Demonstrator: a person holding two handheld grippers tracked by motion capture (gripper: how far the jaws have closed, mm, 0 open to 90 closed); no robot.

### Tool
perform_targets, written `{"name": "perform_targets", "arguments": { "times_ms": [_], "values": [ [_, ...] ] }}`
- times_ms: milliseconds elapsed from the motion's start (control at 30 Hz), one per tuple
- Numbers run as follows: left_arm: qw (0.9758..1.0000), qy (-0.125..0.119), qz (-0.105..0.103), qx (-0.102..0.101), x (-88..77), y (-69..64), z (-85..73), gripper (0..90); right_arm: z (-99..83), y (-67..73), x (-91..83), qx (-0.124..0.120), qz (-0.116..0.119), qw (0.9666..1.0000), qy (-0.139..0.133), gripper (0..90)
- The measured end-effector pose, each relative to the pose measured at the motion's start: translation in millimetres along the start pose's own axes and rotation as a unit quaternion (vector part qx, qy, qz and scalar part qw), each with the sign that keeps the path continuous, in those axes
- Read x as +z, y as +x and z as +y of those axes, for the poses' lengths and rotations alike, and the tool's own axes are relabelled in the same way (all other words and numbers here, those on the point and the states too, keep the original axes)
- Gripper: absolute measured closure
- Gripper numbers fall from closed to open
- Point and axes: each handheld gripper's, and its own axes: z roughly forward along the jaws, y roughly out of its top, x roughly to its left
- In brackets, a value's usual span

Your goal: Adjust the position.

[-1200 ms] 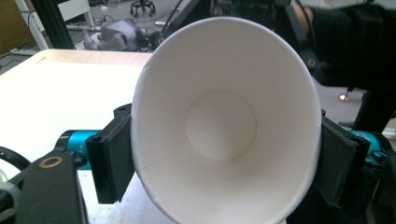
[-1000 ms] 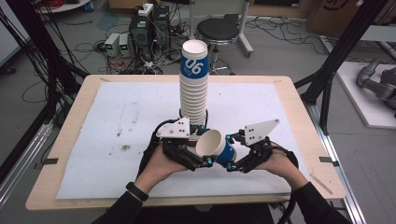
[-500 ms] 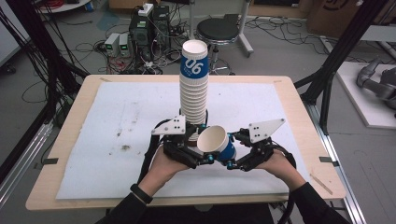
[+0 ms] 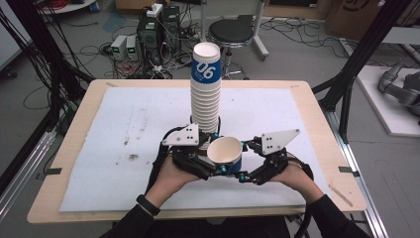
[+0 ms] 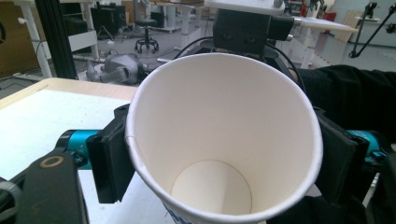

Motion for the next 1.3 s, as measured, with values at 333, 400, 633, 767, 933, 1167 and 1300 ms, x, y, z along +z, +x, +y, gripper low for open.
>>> {"name": "perform_targets", "arguments": {
  "times_ms": [333, 400, 633, 767, 933, 1167, 1300],
  "values": [
    [0.9997, -0.024, 0.001, 0.005, 0.7, -3.7, 2.0, 18.1, -2.2, 2.3, 13.1, 0.016, 0.021, 0.9996, -0.013, 30.8],
    [0.9989, -0.048, 0.001, -0.003, 2.3, -5.7, 0.2, 16.7, -2.8, 2.0, 13.2, 0.019, 0.026, 0.9992, -0.025, 30.8],
    [0.9968, -0.078, -0.006, -0.019, 5.2, -6.7, -2.5, 15.7, -2.7, 2.1, 12.1, 0.030, 0.031, 0.9980, -0.046, 30.7],
    [0.9965, -0.081, -0.005, -0.019, 5.9, -7.9, -2.2, 16.7, -2.9, 2.7, 12.8, 0.030, 0.037, 0.9976, -0.051, 30.7],
    [0.9961, -0.085, -0.002, -0.020, 4.7, -7.4, -2.3, 19.5, -2.8, 2.9, 12.7, 0.033, 0.037, 0.9973, -0.055, 30.7],
    [0.9968, -0.079, -0.004, -0.016, 3.5, -6.3, -2.5, 22.2, -5.0, 3.9, 14.2, 0.033, 0.032, 0.9972, -0.060, 30.3],
    [0.9971, -0.075, -0.006, -0.013, 3.5, -5.7, -2.6, 22.6, -5.5, 3.9, 15.2, 0.032, 0.032, 0.9972, -0.060, 29.7]
  ]
}}
